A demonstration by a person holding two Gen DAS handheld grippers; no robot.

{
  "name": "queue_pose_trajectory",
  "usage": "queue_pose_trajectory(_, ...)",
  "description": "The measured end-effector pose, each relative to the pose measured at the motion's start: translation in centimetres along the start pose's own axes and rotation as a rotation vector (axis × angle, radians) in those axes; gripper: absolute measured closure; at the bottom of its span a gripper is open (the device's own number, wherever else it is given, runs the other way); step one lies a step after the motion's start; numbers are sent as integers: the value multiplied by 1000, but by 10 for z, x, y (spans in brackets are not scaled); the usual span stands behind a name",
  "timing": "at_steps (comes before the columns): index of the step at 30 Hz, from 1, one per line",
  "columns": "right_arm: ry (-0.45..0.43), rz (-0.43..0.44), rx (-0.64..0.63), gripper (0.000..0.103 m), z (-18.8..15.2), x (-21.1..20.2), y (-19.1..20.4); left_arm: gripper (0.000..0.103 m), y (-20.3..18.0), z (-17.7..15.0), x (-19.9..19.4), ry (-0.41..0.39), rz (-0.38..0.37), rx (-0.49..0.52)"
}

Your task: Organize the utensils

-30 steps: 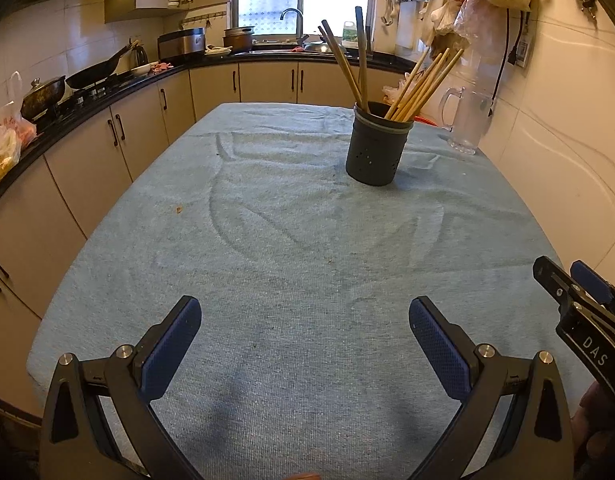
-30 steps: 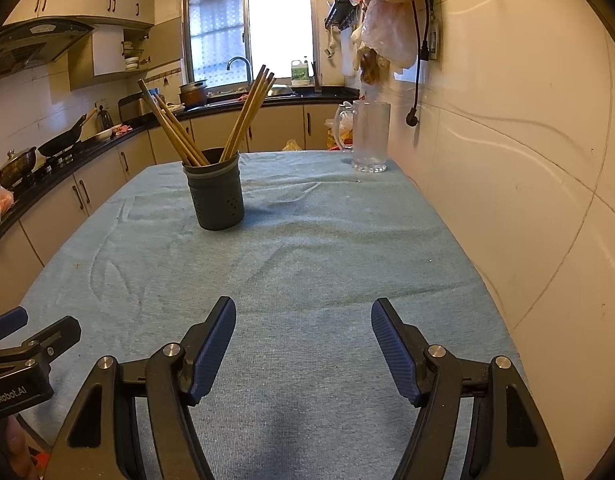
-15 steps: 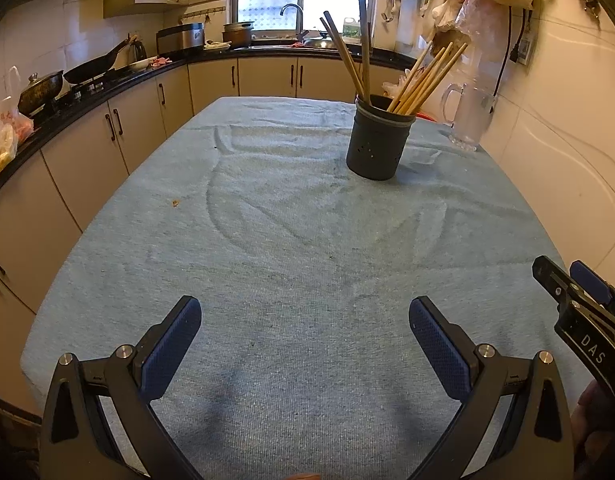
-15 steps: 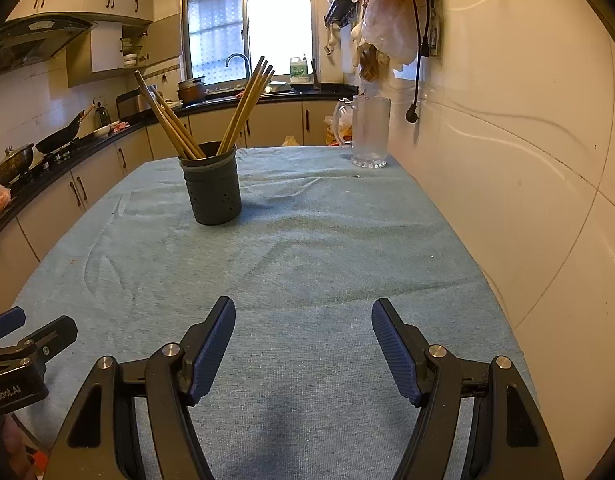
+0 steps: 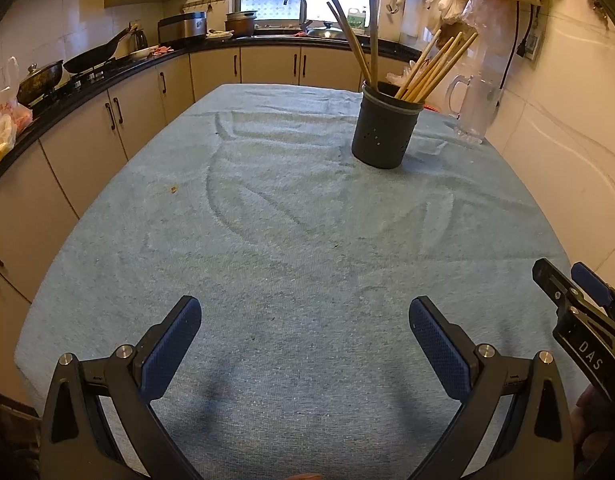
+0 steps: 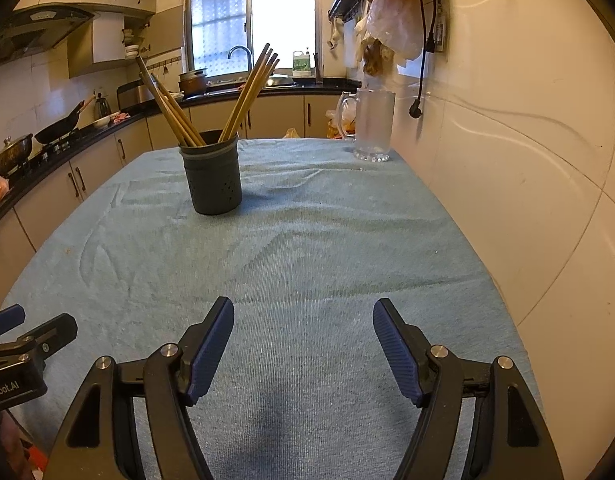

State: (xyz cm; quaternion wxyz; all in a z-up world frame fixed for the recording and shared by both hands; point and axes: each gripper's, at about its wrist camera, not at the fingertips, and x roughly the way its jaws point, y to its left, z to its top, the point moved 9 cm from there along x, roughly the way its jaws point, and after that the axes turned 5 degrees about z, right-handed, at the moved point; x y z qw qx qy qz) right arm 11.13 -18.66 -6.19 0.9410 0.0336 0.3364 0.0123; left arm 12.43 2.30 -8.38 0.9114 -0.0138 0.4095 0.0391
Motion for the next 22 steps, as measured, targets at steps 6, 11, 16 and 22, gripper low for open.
queue_pose_trajectory(6, 13, -12, 3, 24, -2, 3, -3, 0, 1, -1, 0, 1, 13, 3)
queue_pose_trajectory(11, 18, -13, 0, 24, -3, 4, -1, 0, 1, -1, 0, 0, 17, 2)
queue_pose_trajectory(16, 18, -11, -2, 23, -4, 3, 0, 0, 1, -1, 0, -2, 21, 1)
queue_pose_trajectory(22, 27, -1, -4, 23, -6, 4, 3, 0, 0, -3, 2, 5, 21, 1)
